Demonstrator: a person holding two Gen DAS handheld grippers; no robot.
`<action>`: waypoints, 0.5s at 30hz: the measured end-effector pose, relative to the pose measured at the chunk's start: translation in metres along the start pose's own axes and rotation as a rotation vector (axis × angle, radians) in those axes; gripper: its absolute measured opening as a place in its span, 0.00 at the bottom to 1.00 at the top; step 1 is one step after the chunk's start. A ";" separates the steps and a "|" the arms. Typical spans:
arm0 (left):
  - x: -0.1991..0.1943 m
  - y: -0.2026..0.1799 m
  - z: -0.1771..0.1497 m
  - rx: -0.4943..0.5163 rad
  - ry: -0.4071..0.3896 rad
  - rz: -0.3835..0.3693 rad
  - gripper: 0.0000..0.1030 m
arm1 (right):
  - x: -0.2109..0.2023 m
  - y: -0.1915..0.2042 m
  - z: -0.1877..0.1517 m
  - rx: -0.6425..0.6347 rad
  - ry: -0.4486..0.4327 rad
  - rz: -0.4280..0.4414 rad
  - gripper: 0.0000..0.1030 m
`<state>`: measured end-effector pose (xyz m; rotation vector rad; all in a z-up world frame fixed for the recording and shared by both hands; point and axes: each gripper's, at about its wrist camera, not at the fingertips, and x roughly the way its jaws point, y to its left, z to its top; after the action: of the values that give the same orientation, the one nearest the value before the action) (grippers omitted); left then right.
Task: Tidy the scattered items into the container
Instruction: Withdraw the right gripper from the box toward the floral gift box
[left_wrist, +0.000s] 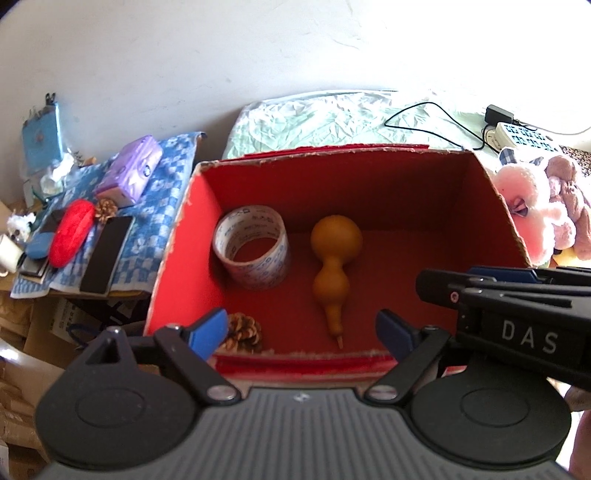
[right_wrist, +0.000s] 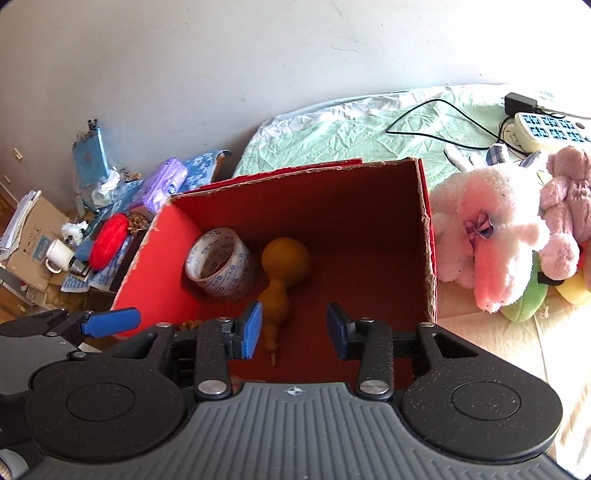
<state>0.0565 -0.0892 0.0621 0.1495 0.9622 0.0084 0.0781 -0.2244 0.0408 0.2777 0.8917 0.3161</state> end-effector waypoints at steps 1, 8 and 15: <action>-0.004 0.000 -0.003 -0.002 -0.001 0.003 0.88 | -0.003 0.000 -0.002 0.000 -0.001 0.004 0.47; -0.020 -0.003 -0.022 -0.013 -0.005 0.002 0.94 | -0.013 0.006 -0.016 0.005 0.015 0.055 0.49; -0.021 -0.004 -0.038 -0.051 0.036 -0.022 0.96 | -0.023 0.013 -0.032 -0.058 -0.025 0.049 0.44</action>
<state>0.0133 -0.0898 0.0569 0.0917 0.9986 0.0157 0.0371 -0.2180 0.0427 0.2499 0.8510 0.3826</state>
